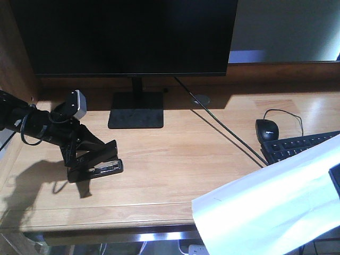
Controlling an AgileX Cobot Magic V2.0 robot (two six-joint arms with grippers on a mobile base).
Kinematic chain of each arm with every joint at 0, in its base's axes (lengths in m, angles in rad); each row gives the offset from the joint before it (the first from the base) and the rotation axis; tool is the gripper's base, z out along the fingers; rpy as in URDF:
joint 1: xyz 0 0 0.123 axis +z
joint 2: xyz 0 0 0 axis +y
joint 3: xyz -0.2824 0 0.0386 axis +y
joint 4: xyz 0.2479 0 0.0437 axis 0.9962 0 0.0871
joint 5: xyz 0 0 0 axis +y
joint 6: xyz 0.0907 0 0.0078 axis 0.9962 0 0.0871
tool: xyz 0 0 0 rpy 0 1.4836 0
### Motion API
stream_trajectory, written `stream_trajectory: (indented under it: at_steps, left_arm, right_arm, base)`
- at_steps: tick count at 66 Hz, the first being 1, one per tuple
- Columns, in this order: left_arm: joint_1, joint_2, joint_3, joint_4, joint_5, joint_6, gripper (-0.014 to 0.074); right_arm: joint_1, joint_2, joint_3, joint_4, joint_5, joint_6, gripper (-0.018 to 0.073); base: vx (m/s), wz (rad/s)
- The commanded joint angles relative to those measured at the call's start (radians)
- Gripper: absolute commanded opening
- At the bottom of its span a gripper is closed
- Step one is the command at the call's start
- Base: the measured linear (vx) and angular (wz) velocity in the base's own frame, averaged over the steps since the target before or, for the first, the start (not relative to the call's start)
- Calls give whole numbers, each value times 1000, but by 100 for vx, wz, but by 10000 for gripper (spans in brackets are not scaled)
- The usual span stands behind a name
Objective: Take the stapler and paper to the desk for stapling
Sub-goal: 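Set the stapler down on the desk near the monitor base with the left gripper, then swing the right gripper with the white paper over the desk beside the stapler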
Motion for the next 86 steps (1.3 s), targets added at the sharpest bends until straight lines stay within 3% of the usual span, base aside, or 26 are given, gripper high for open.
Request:
stream_trajectory:
  at_steps: [1,37,45,57,67,76,86]
  left_arm:
    - [-3,-58,-24,-49,26,-8,-6]
    - [-3,-58,-24,-49,26,-8,-6]
    - [-3,-58,-24,-49,26,-8,-6]
    - [-3,-58,-24,-49,26,-8,-6]
    - [-3,-58,-24,-49,26,-8,-6]
    - [-3,-58,-24,-49,26,-8,-6]
    - [-3,-58,-24,-49,26,-8,-6]
  right_arm:
    - [2,4,4,1,-63,-3,-1]
    - [2,4,-3,24,-3,-3,-1]
    - [2,9,-38,-165,20,7,-1]
    - [2,78,-163,-494,51,130,-1]
    - [2,197,-280,-688,72,163,-1]
    - [2,320,-368,-783,36,161,-1]
    - [2,467,-450,-821,2,159,-1]
  base:
    - [0,0]
    - [0,0]
    - [0,0]
    - [0,0]
    - [0,0]
    - [0,0]
    - [0,0]
